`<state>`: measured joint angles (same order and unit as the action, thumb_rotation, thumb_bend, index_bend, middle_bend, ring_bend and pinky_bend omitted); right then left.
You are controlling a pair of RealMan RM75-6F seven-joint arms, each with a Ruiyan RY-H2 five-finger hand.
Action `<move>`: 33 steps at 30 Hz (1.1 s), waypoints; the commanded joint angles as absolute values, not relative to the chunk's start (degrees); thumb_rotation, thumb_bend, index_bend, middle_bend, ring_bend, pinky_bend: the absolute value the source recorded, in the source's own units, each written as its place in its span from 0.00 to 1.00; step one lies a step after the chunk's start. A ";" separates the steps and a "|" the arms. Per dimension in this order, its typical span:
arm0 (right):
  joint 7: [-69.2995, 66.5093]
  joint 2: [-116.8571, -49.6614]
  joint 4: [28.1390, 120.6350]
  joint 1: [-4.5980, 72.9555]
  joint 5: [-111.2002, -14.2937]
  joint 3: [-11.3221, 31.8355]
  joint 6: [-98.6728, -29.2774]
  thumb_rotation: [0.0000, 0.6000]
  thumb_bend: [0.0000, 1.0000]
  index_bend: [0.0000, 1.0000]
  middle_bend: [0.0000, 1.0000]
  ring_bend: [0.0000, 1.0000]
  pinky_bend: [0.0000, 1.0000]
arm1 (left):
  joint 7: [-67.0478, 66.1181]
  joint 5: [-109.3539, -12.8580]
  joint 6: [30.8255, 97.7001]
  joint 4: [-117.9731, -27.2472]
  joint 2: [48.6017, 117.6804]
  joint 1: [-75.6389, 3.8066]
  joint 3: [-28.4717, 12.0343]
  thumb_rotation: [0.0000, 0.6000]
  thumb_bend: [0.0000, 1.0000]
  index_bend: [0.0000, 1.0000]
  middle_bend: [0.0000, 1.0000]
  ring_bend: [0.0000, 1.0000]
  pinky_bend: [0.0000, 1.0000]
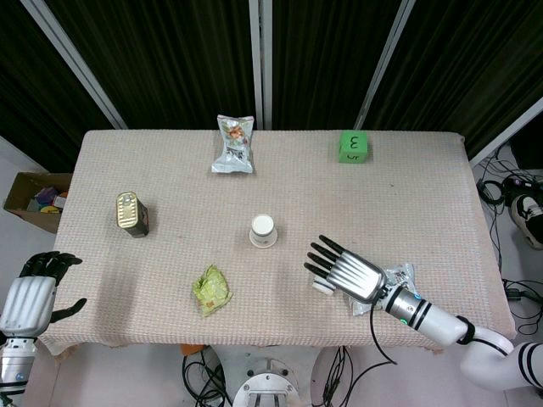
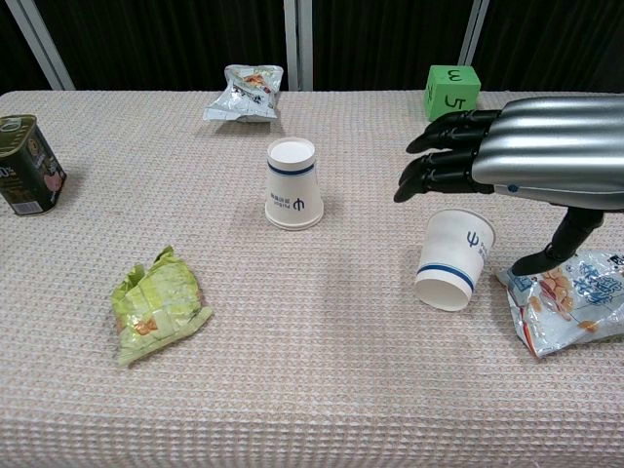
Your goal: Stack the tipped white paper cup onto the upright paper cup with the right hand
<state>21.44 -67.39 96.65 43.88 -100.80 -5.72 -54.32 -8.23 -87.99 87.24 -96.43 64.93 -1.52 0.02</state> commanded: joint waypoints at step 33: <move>-6.81 -81.06 82.28 44.56 -99.97 1.86 -67.30 1.00 0.20 0.58 0.43 0.17 0.10 | -5.94 -86.89 88.33 -94.68 65.20 0.33 0.42 1.00 0.13 0.31 0.25 0.17 0.18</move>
